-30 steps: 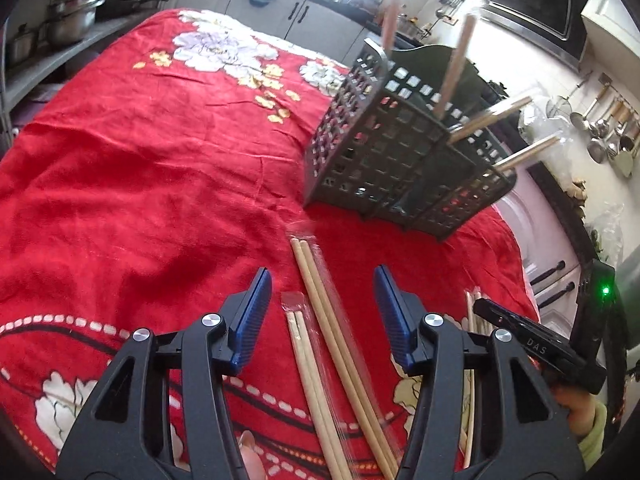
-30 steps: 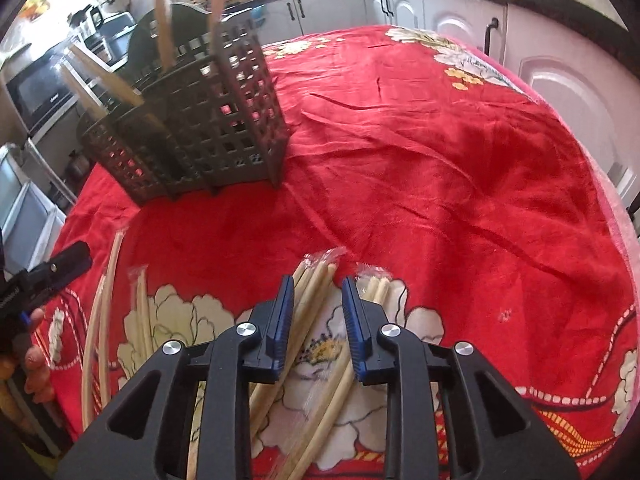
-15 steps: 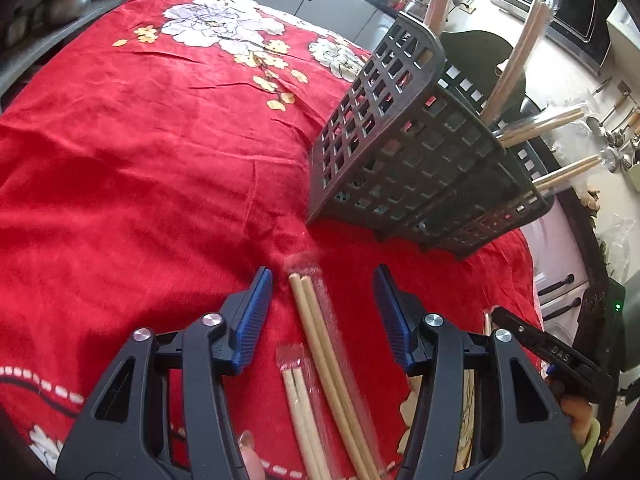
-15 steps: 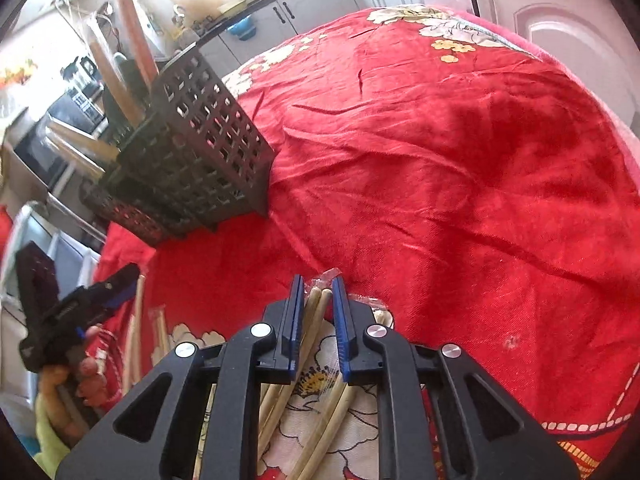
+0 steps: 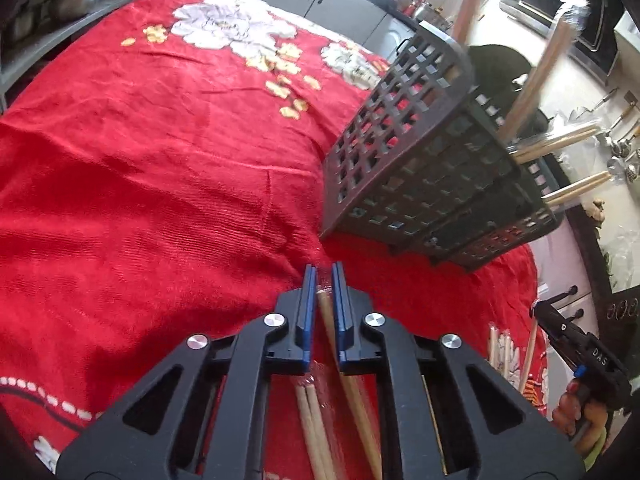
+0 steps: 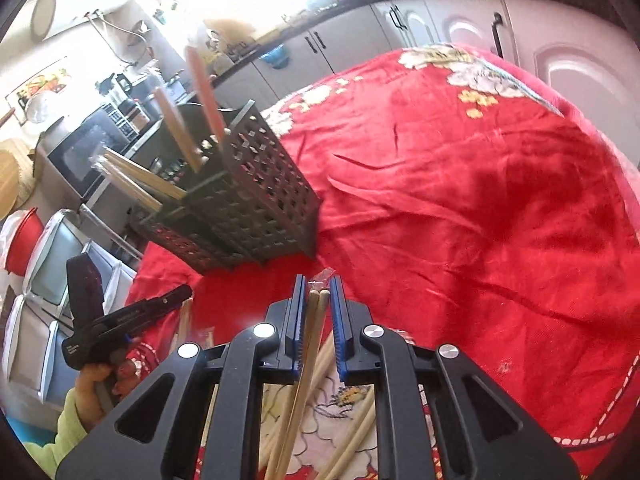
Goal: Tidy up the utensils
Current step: 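Close the left tool on a chopstick while the right tool grasps another, then lift both held chopsticks and carry them above the mesh caddy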
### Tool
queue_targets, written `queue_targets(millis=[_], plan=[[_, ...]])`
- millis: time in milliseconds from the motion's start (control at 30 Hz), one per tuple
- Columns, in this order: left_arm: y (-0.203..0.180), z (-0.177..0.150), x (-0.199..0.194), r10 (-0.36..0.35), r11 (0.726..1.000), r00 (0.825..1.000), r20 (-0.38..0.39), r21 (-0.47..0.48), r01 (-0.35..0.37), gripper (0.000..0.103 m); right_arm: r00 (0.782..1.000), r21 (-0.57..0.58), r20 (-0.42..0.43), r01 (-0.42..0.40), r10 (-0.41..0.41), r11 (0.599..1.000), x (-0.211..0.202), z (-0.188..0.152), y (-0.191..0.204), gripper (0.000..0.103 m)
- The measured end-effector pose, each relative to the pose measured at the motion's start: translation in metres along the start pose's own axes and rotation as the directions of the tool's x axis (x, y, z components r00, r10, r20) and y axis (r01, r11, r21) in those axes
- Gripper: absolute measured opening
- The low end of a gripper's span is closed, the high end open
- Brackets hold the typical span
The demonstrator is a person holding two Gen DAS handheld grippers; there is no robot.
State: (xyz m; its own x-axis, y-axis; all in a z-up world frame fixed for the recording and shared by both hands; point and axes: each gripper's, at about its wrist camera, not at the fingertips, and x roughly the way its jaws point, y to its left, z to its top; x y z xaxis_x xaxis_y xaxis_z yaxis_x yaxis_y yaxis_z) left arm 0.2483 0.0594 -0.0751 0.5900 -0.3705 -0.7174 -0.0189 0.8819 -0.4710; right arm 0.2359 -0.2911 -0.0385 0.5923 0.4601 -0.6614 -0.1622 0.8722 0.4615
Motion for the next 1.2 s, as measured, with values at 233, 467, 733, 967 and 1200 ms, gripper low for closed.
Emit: queue_targets(millis=[233, 467, 733, 967, 1200], plan=[[-0.022, -0.001, -0.044, -0.045, 0.998, 0.994, 0.095, 0.057, 0.04, 0.003, 0.997, -0.09, 0.075, -0.021, 0.028, 0.996, -0.029, 0.003, 0.027, 0.011], [-0.055, 0.0, -0.095, -0.099, 0.989, 0.974, 0.205, 0.132, 0.073, 0.003, 0.986, -0.193, 0.155, -0.034, 0.065, 0.981, -0.062, 0.005, 0.059, 0.011], [-0.079, 0.001, -0.133, -0.151, 0.978, 0.946, 0.286, 0.185, 0.1, 0.001, 0.967, -0.263, 0.235, -0.033, 0.097, 0.964, -0.093, 0.009, 0.082, 0.011], [-0.091, 0.007, -0.151, -0.171, 0.972, 0.931, 0.322, 0.207, 0.107, 0.001, 0.954, -0.313, 0.274, -0.034, 0.124, 0.949, -0.106, 0.014, 0.1, 0.011], [-0.105, 0.018, -0.163, -0.191, 0.964, 0.917, 0.35, 0.242, 0.109, 0.001, 0.941, -0.348, 0.303, -0.041, 0.154, 0.937, -0.113, 0.023, 0.115, 0.011]])
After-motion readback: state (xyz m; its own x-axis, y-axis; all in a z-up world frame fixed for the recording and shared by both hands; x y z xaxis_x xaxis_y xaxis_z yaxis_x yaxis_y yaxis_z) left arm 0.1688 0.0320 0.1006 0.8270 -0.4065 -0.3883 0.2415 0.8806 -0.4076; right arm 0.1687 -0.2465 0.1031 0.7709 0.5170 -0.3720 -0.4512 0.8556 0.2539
